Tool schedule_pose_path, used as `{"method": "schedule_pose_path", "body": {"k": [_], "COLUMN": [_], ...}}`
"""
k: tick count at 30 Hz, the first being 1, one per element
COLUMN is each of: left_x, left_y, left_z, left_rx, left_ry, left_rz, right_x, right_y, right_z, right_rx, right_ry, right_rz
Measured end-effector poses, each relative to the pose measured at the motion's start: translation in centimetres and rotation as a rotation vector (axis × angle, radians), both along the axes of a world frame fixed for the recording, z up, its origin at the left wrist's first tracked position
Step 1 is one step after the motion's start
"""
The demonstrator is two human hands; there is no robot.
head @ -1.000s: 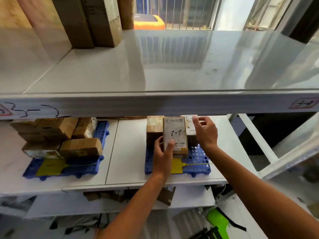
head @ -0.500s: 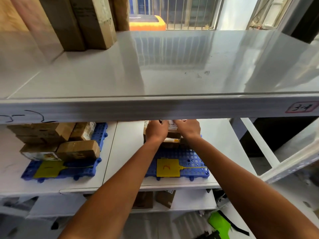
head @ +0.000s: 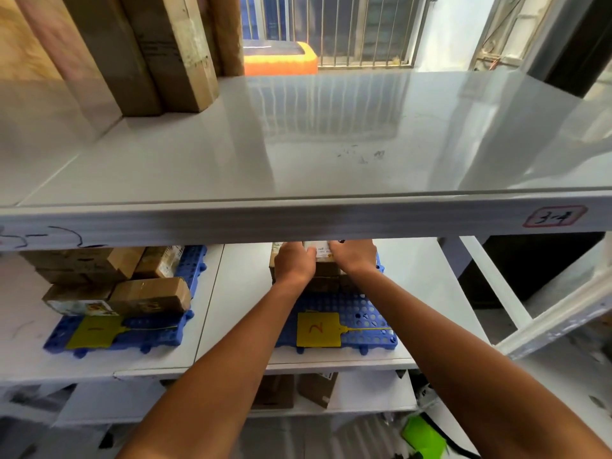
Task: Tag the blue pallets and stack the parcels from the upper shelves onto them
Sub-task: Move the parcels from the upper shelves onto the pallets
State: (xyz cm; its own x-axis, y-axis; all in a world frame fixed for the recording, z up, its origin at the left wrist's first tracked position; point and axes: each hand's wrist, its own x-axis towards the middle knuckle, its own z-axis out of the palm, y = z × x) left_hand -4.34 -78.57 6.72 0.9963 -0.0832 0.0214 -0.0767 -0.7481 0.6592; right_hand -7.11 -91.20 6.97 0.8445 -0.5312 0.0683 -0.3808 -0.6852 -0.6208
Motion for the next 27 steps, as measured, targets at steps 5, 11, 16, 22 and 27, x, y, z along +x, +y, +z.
{"method": "schedule_pose_path", "body": {"k": [5, 11, 16, 22, 27], "left_x": [-0.2, 0.0, -0.1, 0.1, 0.2], "left_y": [0.1, 0.7, 1.1, 0.7, 0.7], "left_z": [0.4, 0.9, 0.2, 0.2, -0.2], "left_rx": [0.014, -0.032, -0.066, -0.068, -0.056], "left_ry": [-0.022, -0.078, -0.094, -0.08, -0.053], "left_rz": [-0.012, -0.027, -0.082, -0.077, -0.118], "right_x": [0.2, 0.4, 0.2, 0.0, -0.3], "right_y": [-0.1, 0.5, 1.0, 0.8, 1.0], "right_z": [0.5, 0.3, -1.0, -0.8, -0.9], "right_rx": [0.022, 0.042, -0.003, -0.024, -0.044], "right_ry": [0.043, 0.04, 0.044, -0.038, -0.086], "right_rz": [0.007, 0.022, 0.023, -0.026, -0.047]}}
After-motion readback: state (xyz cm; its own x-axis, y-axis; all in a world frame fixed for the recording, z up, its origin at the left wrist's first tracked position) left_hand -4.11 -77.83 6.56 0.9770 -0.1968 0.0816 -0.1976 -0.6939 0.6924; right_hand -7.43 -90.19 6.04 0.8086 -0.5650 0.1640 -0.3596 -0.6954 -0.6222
